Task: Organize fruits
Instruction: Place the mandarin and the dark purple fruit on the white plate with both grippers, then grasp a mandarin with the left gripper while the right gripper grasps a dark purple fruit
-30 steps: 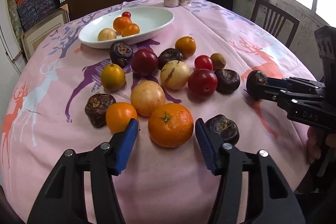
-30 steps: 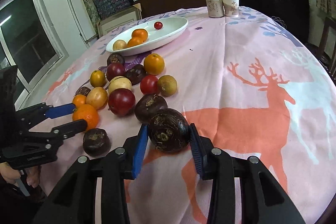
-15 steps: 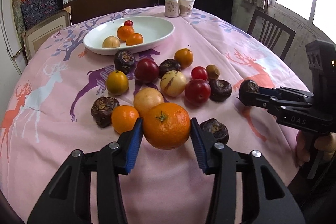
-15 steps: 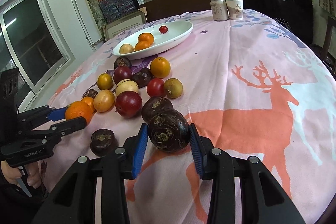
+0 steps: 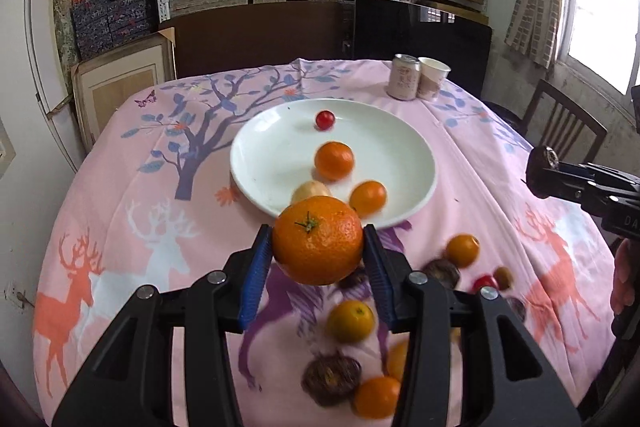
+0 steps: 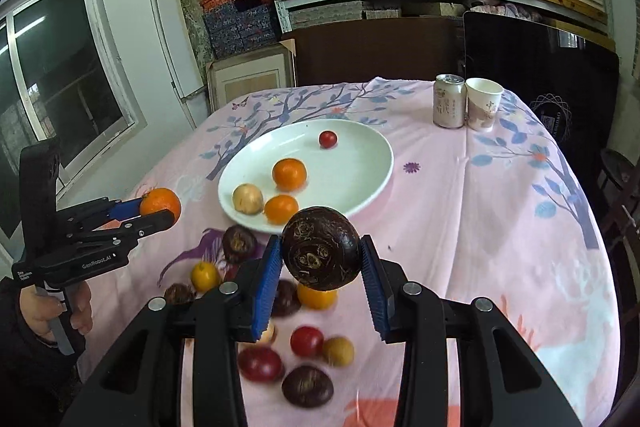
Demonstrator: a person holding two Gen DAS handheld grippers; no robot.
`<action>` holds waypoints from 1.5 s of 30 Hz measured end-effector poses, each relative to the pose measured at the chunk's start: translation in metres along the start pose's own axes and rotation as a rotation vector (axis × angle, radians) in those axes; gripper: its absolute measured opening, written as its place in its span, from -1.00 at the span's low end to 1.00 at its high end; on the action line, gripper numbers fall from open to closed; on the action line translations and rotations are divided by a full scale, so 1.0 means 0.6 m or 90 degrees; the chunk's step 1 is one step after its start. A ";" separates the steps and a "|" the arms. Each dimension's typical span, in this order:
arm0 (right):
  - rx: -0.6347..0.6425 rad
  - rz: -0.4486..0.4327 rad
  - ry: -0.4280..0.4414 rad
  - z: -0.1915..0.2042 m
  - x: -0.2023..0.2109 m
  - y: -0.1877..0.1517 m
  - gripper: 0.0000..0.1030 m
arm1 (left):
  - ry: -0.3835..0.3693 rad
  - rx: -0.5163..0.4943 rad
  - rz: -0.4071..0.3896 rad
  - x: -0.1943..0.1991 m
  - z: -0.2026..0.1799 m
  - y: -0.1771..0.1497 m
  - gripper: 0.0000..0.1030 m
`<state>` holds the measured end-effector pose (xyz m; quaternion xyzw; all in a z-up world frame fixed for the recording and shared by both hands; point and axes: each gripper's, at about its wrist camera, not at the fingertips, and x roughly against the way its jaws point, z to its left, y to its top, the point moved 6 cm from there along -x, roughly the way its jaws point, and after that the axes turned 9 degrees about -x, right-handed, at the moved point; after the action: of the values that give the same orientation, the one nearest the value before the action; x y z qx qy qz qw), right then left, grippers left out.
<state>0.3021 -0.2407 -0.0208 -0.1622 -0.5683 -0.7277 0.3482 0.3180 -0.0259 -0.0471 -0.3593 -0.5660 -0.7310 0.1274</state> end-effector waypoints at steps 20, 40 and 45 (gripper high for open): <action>-0.021 0.006 -0.022 0.013 -0.105 0.036 0.24 | -0.021 0.109 -0.014 -0.092 0.072 0.071 0.77; 0.116 0.125 -0.001 0.115 0.037 -0.309 0.32 | -0.043 0.002 0.044 0.099 -0.077 -0.208 0.77; 0.113 0.120 -0.036 0.111 0.014 -0.319 -0.24 | -0.024 0.001 0.065 0.088 -0.078 -0.225 0.77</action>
<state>0.1529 -0.1595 -0.1320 -0.2035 -0.6223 -0.6337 0.4121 0.1828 -0.0133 -0.1158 -0.4011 -0.5499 -0.7161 0.1545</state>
